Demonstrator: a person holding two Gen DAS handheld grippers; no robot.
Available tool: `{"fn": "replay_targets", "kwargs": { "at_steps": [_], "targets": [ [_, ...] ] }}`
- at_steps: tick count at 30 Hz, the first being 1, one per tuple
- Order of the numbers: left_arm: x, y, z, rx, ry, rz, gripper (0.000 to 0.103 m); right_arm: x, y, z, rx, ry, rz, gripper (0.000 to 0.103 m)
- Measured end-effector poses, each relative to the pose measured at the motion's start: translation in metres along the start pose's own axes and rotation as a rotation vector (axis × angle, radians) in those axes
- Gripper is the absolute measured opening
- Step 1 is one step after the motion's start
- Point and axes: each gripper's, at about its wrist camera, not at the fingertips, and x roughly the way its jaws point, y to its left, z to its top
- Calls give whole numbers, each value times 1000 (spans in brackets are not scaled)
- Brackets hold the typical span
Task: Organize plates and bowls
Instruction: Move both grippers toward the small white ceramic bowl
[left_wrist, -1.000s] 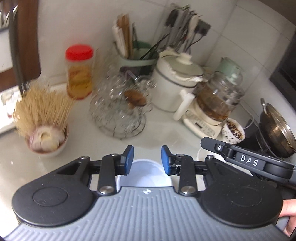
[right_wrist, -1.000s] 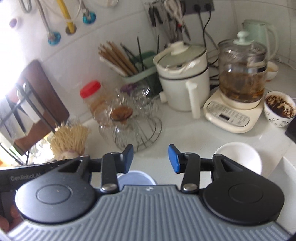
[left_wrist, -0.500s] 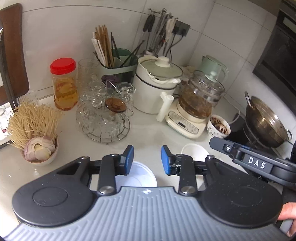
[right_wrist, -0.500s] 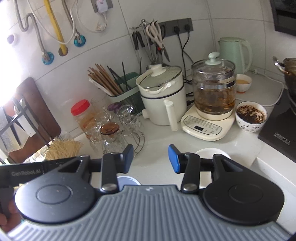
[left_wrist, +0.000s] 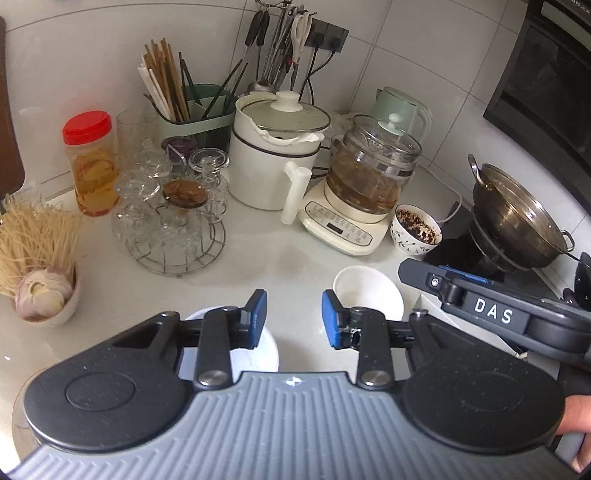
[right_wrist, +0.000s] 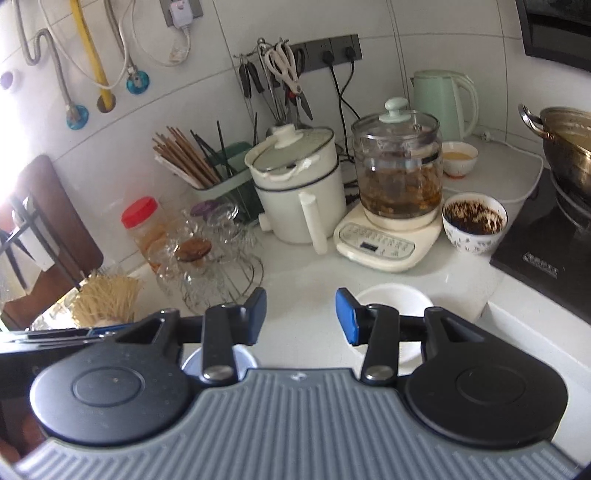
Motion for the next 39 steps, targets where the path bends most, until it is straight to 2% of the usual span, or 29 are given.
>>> {"fn": "replay_targets", "kwargs": {
  "at_steps": [9,21,31,34,39],
  "targets": [
    [41,-24,33,10,-9,9,37,28,-39,24,29,27,-31,45],
    [105,-48,55,-2,53,27,39,74,-87,48,65,88,-36,45],
    [162,-60,56,-30,142,18,46,116,-132,46,131,203,-64,45],
    [179,-61,50,-39,178,16,47,127,-145,43,175,236,-91,54],
    [201,-62,37,-52,222,7,47,145,-164,33,235,319,-74,54]
  ]
}}
